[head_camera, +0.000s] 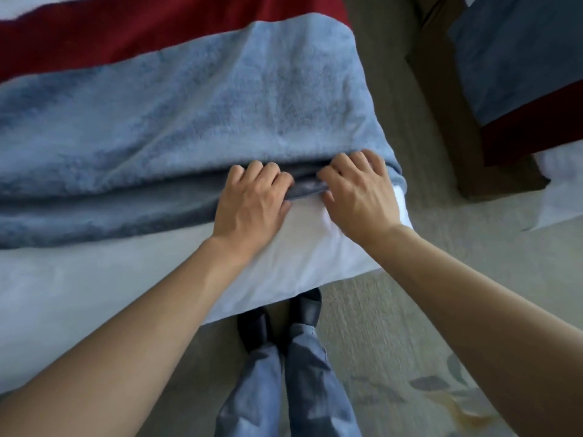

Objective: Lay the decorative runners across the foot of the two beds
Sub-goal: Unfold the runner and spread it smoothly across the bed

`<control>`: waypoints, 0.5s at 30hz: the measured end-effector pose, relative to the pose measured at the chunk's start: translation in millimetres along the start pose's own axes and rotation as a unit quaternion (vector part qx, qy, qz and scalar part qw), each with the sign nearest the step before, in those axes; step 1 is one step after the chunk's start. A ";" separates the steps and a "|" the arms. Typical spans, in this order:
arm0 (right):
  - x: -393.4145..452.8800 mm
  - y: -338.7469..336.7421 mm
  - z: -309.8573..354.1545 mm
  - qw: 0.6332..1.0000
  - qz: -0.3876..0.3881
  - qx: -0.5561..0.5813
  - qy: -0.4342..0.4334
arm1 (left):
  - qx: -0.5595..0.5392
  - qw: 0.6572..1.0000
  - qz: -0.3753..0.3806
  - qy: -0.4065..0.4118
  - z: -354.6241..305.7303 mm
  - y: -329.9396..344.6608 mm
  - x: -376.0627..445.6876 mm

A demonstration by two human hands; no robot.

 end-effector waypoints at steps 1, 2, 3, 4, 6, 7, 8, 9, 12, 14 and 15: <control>5.4 -1.2 -3.7 1.000 -0.010 -0.007 0.005 | -0.004 1.000 -0.011 -0.003 -1.1 -0.5 4.9; 9.3 -2.2 -5.6 1.000 -0.021 -0.009 0.004 | -0.012 1.000 -0.019 -0.009 -2.2 -0.7 8.9; 9.9 -2.6 -8.0 1.000 -0.026 -0.006 0.004 | -0.022 0.999 -0.022 -0.017 -3.9 -0.7 10.5; 6.5 -2.5 -10.4 1.000 -0.029 -0.006 0.006 | -0.033 0.999 -0.023 -0.020 -6.6 -0.6 8.6; -14.2 -0.5 -9.7 1.000 -0.022 -0.006 0.003 | -0.045 0.999 -0.018 -0.008 -19.4 0.7 -9.5; -27.0 1.0 -7.2 1.000 -0.017 0.001 -0.002 | -0.045 0.999 -0.011 0.004 -27.8 2.5 -22.4; -36.7 0.7 -4.0 1.000 -0.016 0.006 -0.011 | -0.042 0.999 -0.004 0.016 -34.2 2.2 -32.7; -40.2 -0.9 -2.0 1.000 -0.019 0.012 -0.016 | -0.039 0.999 0.001 0.019 -35.2 1.8 -36.5; -29.6 -6.8 -8.4 0.999 -0.041 0.024 0.000 | -0.051 0.998 -0.005 -0.025 -17.7 -6.0 -20.7; -34.2 -8.9 -19.6 0.998 -0.050 0.030 0.025 | -0.061 0.997 -0.006 -0.049 -15.4 -8.5 -17.6; -43.5 -8.9 -24.9 0.998 -0.052 0.034 0.032 | -0.066 0.997 -0.003 -0.045 -23.5 -7.2 -23.6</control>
Point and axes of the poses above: each hand's wrist, its own x-axis towards the middle knuckle, its own y-axis out of the palm, z = x × y, the point moved 9 cm from there along x, towards the middle knuckle, and after that the axes turned 10 degrees about -y, right-handed, at the moved point
